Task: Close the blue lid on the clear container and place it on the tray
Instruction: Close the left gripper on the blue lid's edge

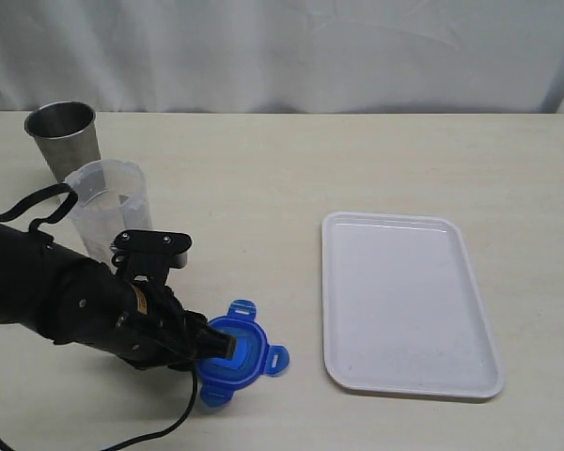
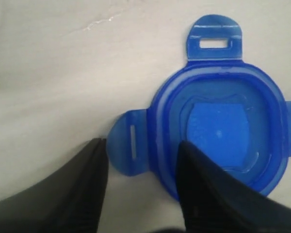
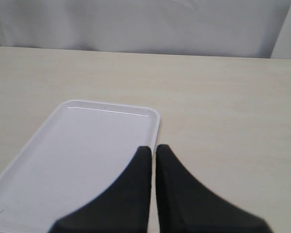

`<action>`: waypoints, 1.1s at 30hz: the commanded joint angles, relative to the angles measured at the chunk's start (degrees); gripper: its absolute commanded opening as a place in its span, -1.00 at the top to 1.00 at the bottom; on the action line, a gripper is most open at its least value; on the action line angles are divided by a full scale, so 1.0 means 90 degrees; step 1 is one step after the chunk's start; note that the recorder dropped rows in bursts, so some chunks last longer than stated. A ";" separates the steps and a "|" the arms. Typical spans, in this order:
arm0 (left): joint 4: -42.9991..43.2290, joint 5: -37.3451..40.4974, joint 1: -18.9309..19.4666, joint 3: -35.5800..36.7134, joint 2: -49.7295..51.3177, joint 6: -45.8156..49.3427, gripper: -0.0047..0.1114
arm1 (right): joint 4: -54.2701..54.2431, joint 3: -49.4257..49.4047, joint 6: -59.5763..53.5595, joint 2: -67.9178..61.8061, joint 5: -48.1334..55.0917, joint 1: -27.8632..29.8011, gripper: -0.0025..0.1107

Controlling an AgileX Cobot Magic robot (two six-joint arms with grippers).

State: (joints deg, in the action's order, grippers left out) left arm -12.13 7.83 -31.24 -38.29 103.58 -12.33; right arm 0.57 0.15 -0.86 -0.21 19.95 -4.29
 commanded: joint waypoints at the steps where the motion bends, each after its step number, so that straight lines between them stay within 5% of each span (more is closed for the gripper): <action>1: -0.0102 0.0790 -0.0018 0.0087 0.0119 0.0004 0.18 | 0.0011 -0.0016 0.0010 0.0024 -0.0019 0.0016 0.89; 16: -0.0059 0.0571 -0.0006 0.0087 -0.0769 0.0394 0.17 | 0.0011 -0.0016 0.0010 0.0024 -0.0019 0.0016 0.89; 20: -0.0059 0.0585 -0.0006 0.0087 -0.0769 0.0703 -0.02 | 0.0011 -0.0016 0.0010 0.0024 -0.0019 0.0016 0.89; 26: -0.0122 0.1240 0.0670 0.0087 -0.0769 0.1101 0.20 | 0.0011 -0.0016 0.0010 0.0024 -0.0019 0.0016 0.89; 28: -0.0425 0.1285 0.0804 0.0087 -0.0769 0.1531 0.20 | 0.0011 -0.0016 0.0010 0.0024 -0.0019 0.0016 0.89; 33: -0.3403 0.1381 0.0804 0.0087 -0.0769 0.4503 0.20 | 0.0011 -0.0016 0.0010 0.0024 -0.0019 0.0016 0.89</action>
State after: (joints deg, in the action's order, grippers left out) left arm -32.87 19.72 -24.10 -37.60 97.05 18.39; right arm 0.57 0.15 -0.86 -0.21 19.95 -4.29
